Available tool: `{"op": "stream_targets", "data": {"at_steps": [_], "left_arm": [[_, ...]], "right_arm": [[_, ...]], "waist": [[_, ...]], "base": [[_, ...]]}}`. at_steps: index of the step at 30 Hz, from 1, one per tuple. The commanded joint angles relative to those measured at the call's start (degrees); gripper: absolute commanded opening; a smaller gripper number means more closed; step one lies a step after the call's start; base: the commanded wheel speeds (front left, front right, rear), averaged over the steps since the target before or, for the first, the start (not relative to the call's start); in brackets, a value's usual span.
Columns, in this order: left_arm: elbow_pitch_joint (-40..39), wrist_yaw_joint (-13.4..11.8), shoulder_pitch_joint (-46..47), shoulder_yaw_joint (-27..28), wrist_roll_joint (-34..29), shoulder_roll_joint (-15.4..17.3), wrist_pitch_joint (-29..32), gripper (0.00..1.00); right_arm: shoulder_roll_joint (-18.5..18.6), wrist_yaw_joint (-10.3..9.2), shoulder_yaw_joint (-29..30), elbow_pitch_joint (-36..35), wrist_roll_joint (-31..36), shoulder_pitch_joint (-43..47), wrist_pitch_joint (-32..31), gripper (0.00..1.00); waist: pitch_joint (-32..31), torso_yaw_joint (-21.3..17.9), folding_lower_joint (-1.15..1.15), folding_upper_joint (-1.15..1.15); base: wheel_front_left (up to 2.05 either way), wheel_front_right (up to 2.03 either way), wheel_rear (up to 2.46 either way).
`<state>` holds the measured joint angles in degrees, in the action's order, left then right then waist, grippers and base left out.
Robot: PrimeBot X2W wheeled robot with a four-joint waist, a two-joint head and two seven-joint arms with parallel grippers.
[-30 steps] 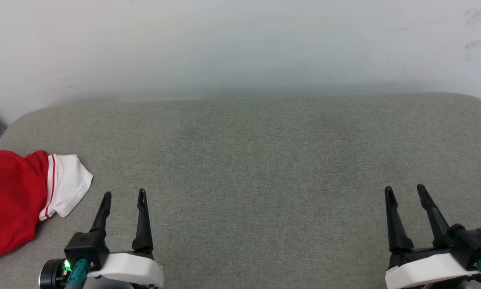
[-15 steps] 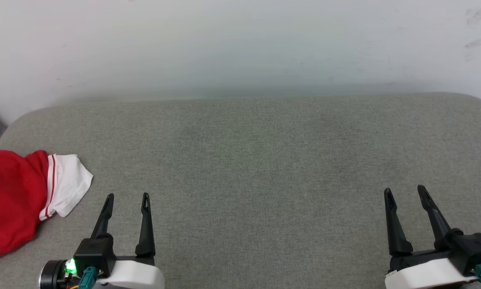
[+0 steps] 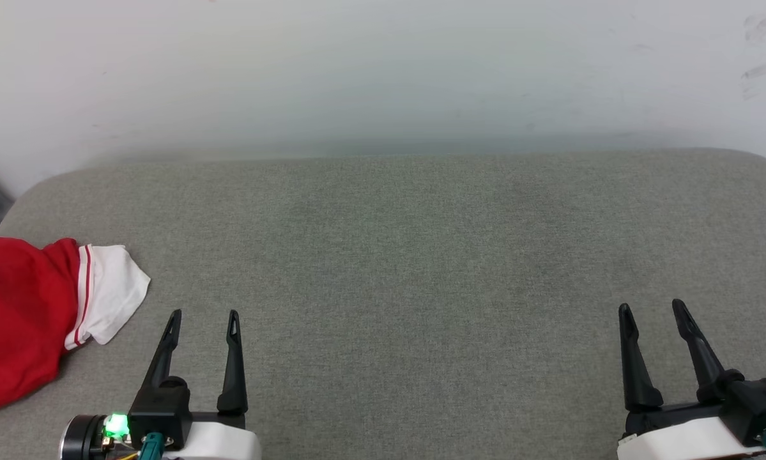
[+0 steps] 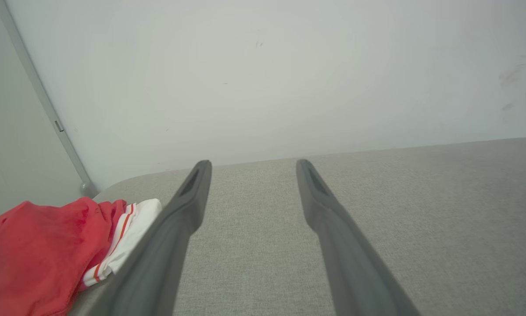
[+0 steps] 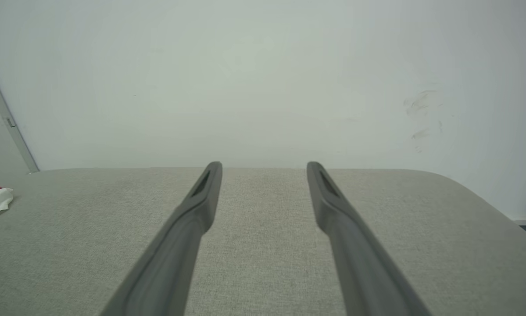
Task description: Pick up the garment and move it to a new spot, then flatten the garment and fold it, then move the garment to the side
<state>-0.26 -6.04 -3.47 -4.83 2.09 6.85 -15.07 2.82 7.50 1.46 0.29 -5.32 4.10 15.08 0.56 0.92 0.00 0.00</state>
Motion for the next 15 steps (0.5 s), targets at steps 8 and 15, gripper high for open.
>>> {"op": "stream_targets", "data": {"at_steps": [8, 15], "left_arm": [[0.4, 0.9, -0.6, 1.1, -0.6, -0.8, -0.2, 1.00], [0.7, 1.3, -0.4, 1.6, -1.0, -1.2, -0.2, 1.00]], "right_arm": [[0.1, -0.02, 0.3, 0.8, -2.3, 0.5, 0.1, 1.00], [0.1, -0.02, 0.1, 0.5, -2.3, 0.6, 0.1, 1.00]], "waist": [[-0.1, 0.0, 0.00, 0.00], [-0.1, 0.6, 0.00, 0.00]], "base": [[0.00, 0.00, 0.00], [0.00, 0.00, 0.00]]}}
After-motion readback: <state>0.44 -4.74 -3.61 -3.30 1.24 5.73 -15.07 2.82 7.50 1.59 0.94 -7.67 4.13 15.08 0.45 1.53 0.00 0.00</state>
